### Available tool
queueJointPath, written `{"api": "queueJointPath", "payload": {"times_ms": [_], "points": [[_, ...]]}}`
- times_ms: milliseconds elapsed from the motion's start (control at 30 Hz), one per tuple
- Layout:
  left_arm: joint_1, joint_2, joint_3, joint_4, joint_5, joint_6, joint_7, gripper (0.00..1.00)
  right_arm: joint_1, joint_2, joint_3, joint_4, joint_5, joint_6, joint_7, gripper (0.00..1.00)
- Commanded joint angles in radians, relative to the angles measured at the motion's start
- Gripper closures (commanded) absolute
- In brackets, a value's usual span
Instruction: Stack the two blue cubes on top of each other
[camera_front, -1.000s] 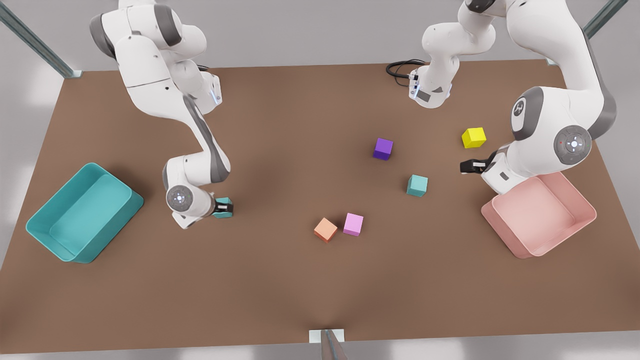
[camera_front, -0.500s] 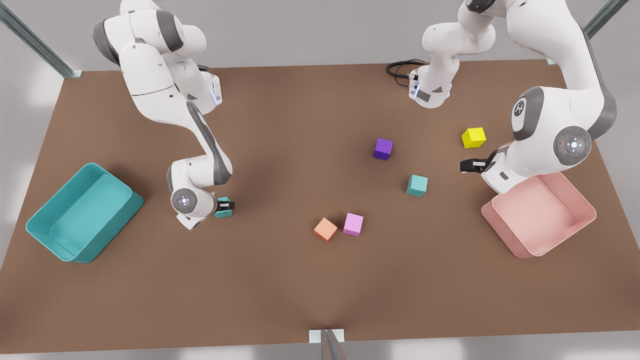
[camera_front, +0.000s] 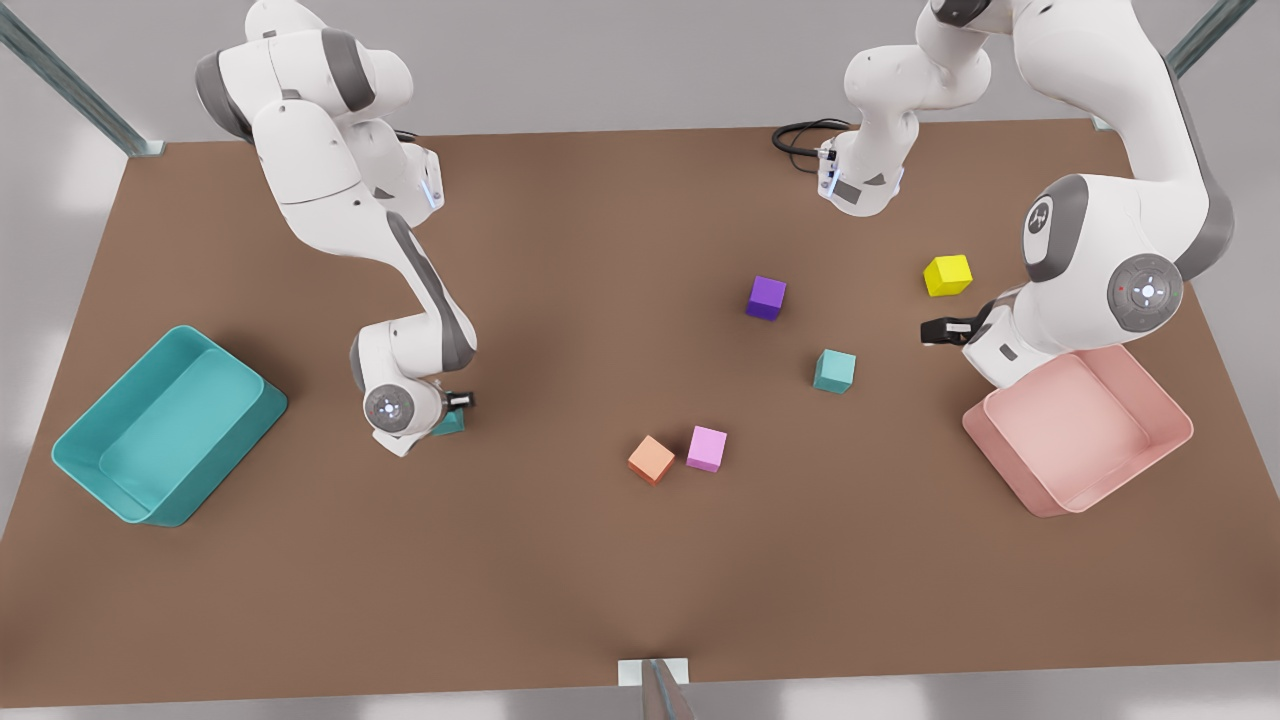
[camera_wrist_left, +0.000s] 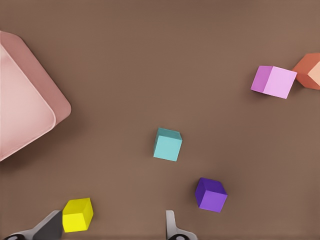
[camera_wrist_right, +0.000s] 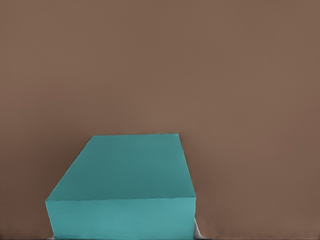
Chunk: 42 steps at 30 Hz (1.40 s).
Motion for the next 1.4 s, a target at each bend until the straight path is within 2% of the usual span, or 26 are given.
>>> {"api": "queueJointPath", "payload": {"times_ms": [0, 67, 133, 267, 333, 433, 533, 633, 700, 800, 833, 900, 933, 967, 1133, 1300, 1367], "points": [[0.0, -0.001, 0.0, -0.001, 0.001, -0.001, 0.001, 0.0, 0.0, 0.002, 0.0, 0.0, -0.001, -0.033, -0.078, 0.41], [0.0, -0.001, 0.0, -0.001, 0.001, -0.001, 0.001, 0.0, 0.0, 0.004, 0.0, 0.002, -0.001, -0.035, -0.078, 0.54], [0.0, -0.001, 0.0, -0.001, 0.001, -0.001, 0.001, 0.0, 0.0, -0.01, 0.002, 0.031, -0.001, -0.079, -0.079, 0.61], [0.006, -0.002, 0.0, 0.001, 0.001, -0.014, 0.001, 0.0, 0.043, -0.039, 0.02, 0.191, 0.108, -0.23, -0.044, 0.6], [0.006, -0.002, 0.0, 0.001, 0.001, -0.014, -0.001, 0.0, 0.127, -0.028, 0.044, 0.252, 0.232, -0.228, 0.118, 0.6], [0.003, -0.001, -0.002, -0.008, -0.001, -0.016, -0.009, 0.0, 0.317, 0.051, 0.051, 0.428, 0.301, -0.218, 0.491, 0.6], [-0.008, 0.001, -0.005, -0.048, -0.006, -0.021, -0.007, 0.0, 0.403, 0.172, 0.051, 0.618, 0.309, -0.213, 0.742, 0.59], [-0.014, 0.039, -0.04, -0.1, -0.004, -0.01, -0.004, 0.0, 0.468, 0.246, 0.058, 0.655, 0.304, -0.138, 0.853, 0.59], [-0.176, -0.006, 0.047, -0.353, -0.003, 0.286, -0.009, 0.0, 0.485, 0.28, 0.072, 0.655, 0.295, -0.089, 0.888, 0.59], [-0.199, 0.025, 0.078, -0.548, -0.047, 0.613, -0.003, 0.0, 0.486, 0.324, 0.086, 0.654, 0.296, -0.032, 0.895, 0.59], [-0.196, 0.036, 0.078, -0.56, -0.047, 0.644, 0.027, 0.0, 0.486, 0.337, 0.086, 0.655, 0.298, -0.012, 0.895, 0.59], [-0.193, 0.042, 0.092, -0.625, -0.047, 0.734, 0.042, 0.0, 0.486, 0.347, 0.086, 0.657, 0.304, 0.002, 0.895, 0.55], [-0.193, 0.044, 0.092, -0.645, -0.047, 0.766, 0.043, 0.0, 0.486, 0.352, 0.089, 0.657, 0.31, 0.014, 0.896, 0.2], [-0.202, 0.044, 0.092, -0.654, -0.049, 0.766, 0.043, 0.0, 0.486, 0.352, 0.094, 0.657, 0.31, 0.014, 0.898, 0.0], [-0.219, 0.047, 0.092, -0.688, -0.049, 0.817, 0.043, 0.0, 0.488, 0.338, 0.115, 0.682, 0.312, 0.011, 0.896, 0.0], [-0.224, 0.096, 0.092, -0.708, -0.049, 0.883, 0.045, 0.0, 0.474, 0.073, 0.114, 0.533, 0.312, -0.144, 0.862, 0.0], [-0.229, 0.11, 0.092, -0.712, -0.049, 0.884, 0.045, 0.0, 0.308, -0.159, 0.13, 0.376, 0.299, -0.271, 0.698, 0.0]]}}
